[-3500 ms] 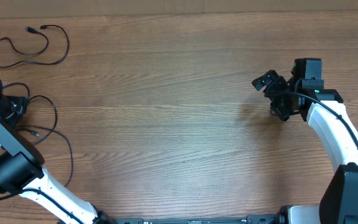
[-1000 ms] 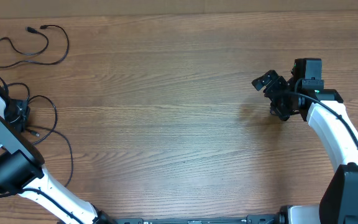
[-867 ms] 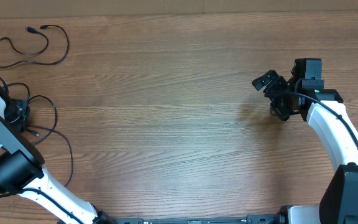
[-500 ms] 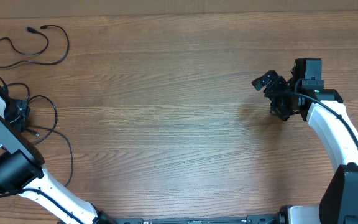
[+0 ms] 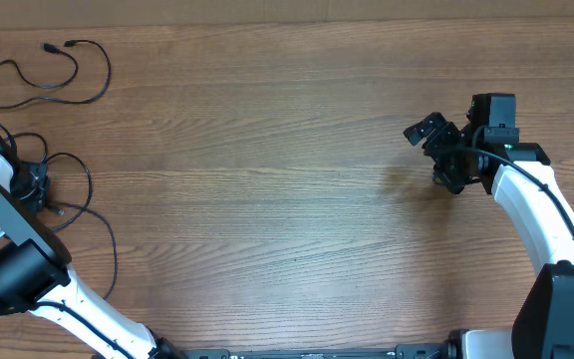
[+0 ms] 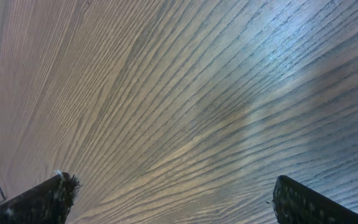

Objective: Untangle cables

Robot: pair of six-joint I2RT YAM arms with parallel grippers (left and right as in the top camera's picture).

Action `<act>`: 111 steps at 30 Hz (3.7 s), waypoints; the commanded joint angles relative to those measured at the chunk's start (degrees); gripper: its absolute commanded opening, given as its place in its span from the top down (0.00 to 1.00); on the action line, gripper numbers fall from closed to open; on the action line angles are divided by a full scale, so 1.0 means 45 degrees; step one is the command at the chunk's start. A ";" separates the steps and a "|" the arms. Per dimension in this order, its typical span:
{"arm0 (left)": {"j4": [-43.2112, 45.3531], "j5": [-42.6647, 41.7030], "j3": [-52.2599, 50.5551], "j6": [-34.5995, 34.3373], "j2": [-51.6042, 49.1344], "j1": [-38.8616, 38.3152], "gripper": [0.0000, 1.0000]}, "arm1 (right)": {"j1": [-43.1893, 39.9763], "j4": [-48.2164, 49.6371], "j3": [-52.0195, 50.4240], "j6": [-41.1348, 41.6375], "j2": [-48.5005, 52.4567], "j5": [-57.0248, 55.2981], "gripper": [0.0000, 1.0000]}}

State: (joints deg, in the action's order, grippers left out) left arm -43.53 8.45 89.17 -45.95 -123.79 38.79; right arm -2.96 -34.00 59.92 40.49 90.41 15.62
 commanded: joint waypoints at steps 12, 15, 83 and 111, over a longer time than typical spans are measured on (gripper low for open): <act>-0.0073 0.0248 0.0063 0.0835 -0.0019 0.0136 0.95 | -0.0015 0.0053 0.0282 -0.0049 0.0010 -0.0131 0.00; -0.0291 0.0257 0.0257 0.0835 -0.0010 0.0146 0.94 | -0.0015 0.0053 0.0282 -0.0049 0.0010 -0.0131 0.00; -0.0903 0.0160 0.1350 0.1083 -0.0680 0.0189 0.86 | -0.0015 0.0058 0.0282 -0.0049 0.0010 -0.0131 0.00; -0.5659 0.2458 0.3264 -0.1855 0.0452 0.0306 0.96 | -0.0015 0.0053 0.0282 -0.0049 0.0010 -0.0131 0.00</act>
State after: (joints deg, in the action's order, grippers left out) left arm -66.37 13.19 102.76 -46.00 -123.52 39.51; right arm -2.96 -34.04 59.92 40.47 90.41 15.59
